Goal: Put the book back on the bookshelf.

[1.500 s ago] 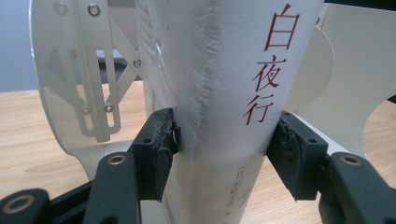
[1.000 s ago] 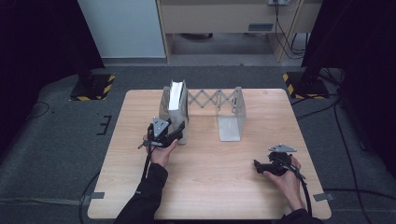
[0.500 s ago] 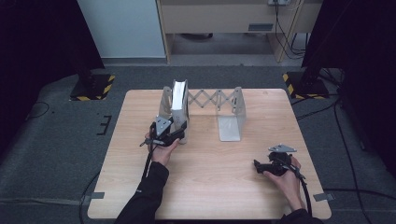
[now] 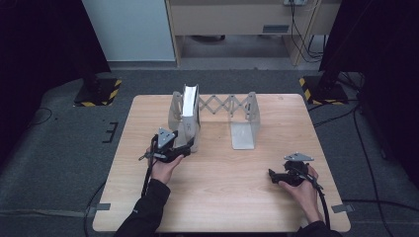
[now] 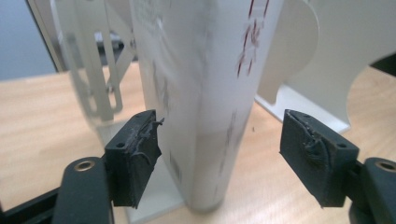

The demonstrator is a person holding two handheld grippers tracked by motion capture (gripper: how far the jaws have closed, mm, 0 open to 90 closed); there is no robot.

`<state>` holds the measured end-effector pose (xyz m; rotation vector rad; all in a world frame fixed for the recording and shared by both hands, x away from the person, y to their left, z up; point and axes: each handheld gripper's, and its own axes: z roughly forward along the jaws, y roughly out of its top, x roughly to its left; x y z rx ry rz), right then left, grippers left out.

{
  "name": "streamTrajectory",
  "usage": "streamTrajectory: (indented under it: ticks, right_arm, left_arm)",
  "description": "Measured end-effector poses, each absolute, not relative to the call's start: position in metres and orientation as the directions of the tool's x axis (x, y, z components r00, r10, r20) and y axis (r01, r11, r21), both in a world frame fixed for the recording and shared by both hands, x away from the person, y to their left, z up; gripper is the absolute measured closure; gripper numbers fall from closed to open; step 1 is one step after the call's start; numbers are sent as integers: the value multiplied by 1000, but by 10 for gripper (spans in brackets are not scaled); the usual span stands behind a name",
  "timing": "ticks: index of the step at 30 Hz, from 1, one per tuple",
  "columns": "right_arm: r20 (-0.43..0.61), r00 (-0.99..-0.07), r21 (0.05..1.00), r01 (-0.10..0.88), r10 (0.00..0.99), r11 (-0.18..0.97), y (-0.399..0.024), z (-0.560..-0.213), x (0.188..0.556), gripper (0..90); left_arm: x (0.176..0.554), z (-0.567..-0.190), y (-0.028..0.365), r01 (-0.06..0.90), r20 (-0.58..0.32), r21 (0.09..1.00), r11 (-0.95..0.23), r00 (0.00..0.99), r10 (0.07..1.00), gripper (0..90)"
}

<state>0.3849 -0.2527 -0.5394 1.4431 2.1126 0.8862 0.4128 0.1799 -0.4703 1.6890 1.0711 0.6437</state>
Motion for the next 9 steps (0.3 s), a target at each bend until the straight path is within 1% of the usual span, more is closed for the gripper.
streamTrajectory:
  ticks: [2, 5, 6, 9]
  right_arm:
    - [4, -365, 711, 655, 931, 254, -253, -539, 385, 34]
    - [5, -365, 711, 656, 931, 254, -253, -539, 385, 34]
    - [4, -364, 711, 656, 931, 254, -253, -539, 385, 35]
    - [4, -364, 711, 656, 931, 253, -253, -539, 385, 36]
  left_arm:
    - [405, -473, 187, 384, -81, 916, -117, 462, 883, 266]
    - [400, -477, 193, 397, -98, 912, -104, 457, 884, 261]
    - [396, -481, 199, 423, -99, 898, -118, 457, 884, 255]
    - [390, -486, 206, 433, -75, 889, -149, 460, 885, 247]
